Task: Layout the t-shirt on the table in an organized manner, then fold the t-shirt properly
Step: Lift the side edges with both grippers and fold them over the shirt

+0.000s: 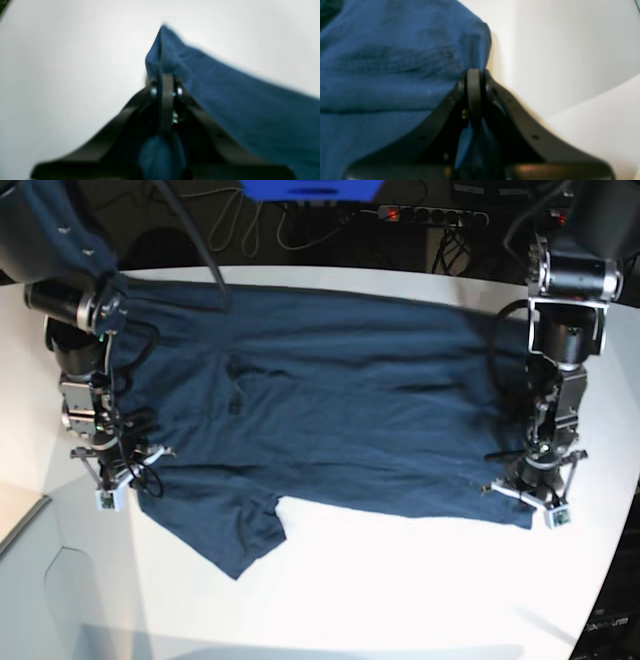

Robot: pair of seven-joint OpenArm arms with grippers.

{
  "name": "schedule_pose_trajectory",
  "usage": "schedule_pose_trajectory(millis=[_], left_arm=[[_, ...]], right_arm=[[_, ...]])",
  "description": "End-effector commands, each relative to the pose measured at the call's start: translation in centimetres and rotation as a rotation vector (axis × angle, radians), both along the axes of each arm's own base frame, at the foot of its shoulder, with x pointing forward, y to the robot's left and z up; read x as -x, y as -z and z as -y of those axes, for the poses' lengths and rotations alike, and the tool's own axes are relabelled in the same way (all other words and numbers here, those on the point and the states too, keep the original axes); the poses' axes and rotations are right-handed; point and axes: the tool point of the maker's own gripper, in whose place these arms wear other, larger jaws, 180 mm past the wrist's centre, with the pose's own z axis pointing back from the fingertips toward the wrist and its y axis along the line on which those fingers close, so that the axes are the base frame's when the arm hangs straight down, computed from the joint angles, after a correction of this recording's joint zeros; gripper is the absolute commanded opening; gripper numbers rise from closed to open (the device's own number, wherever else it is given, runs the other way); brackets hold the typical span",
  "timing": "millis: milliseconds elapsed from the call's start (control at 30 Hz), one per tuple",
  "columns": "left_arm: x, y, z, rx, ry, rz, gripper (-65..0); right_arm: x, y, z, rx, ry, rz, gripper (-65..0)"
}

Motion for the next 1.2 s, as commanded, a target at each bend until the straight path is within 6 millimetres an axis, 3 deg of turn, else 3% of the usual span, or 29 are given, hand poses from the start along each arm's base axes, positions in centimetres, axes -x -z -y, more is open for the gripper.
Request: schedule_pose_trajectory(millis=[0,133,333,500,700,800,1067,1167], left_arm=[[-1.1,-2.6,-0.5,-0.024,0.001,0.076,-65.0],[-1.2,-4.1,0.4,-0.029,0.026,0.127,-65.0],[0.2,-3.2,1.0,-0.019,0.04,0.098,-65.0],[1.7,-4.0,-0.8,0.011,-0.027,0.142,-65.0],[3.4,-4.4,-1.0,0.015,-0.041,0.169,-65.0],[4.1,-4.4,-0.7,0.012,-0.034,0.171,-65.0],[6.5,-3.5,1.0,0.028,-0.011,0.161,-65.0],[7.0,-3.9,1.3,0.024,-0.001,0.172,-65.0]], right_arm=[[-1.1,-1.4,0.2,0.015,-0.003,0.042,-65.0],[-1.2,-3.0,0.7,0.027,0.026,0.111,-65.0],[0.0,-3.5,1.4,0.059,0.038,0.144,-65.0],[1.1,-4.6,2.9,0.04,0.127,0.198,-65.0],[1.8,-6.3,2.6,-0.066,0.135,0.272,-65.0],[1.8,-7.5,1.5,-0.107,0.115,0.315,-65.0],[4.9,-8.9,0.6,-0.075,0.11,0.366,-65.0],[6.5,-10.1,1.2,-0.079,0.137,0.411,-65.0]])
